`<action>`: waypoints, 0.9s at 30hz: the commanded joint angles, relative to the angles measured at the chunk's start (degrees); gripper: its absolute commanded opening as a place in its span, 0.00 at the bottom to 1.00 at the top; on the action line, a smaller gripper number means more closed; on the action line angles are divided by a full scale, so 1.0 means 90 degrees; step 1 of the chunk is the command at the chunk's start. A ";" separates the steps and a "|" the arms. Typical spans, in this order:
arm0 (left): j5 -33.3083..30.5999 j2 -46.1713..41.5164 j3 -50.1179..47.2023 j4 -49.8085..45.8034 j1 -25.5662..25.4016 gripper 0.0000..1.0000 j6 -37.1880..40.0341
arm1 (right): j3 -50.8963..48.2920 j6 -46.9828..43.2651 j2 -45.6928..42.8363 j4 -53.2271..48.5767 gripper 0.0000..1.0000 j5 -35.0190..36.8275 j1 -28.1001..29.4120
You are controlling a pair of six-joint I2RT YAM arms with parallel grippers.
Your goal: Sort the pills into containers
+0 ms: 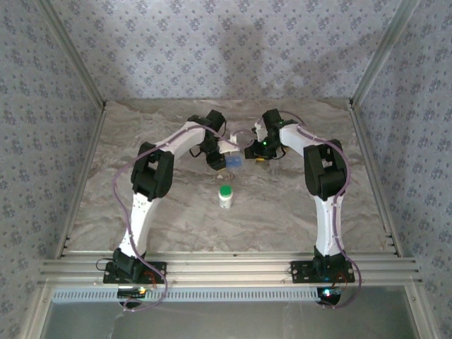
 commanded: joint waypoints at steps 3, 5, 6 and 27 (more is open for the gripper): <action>0.1244 0.0200 0.0569 -0.0939 0.0316 0.31 -0.0603 | 0.0031 -0.0264 0.0453 -0.0589 0.44 0.1315 0.0086; 0.1438 0.0211 0.0610 -0.0962 0.0374 0.32 -0.0790 | 0.0061 -0.0283 0.0484 -0.0627 0.44 0.1478 0.0111; 0.1514 0.0236 0.0638 -0.0985 0.0395 0.33 -0.0877 | 0.0072 -0.0292 0.0499 -0.0645 0.44 0.1578 0.0133; 0.1560 0.0118 0.0391 -0.0723 0.0445 0.44 -0.1668 | 0.0139 -0.0460 0.0699 -0.0786 0.43 0.1821 0.0208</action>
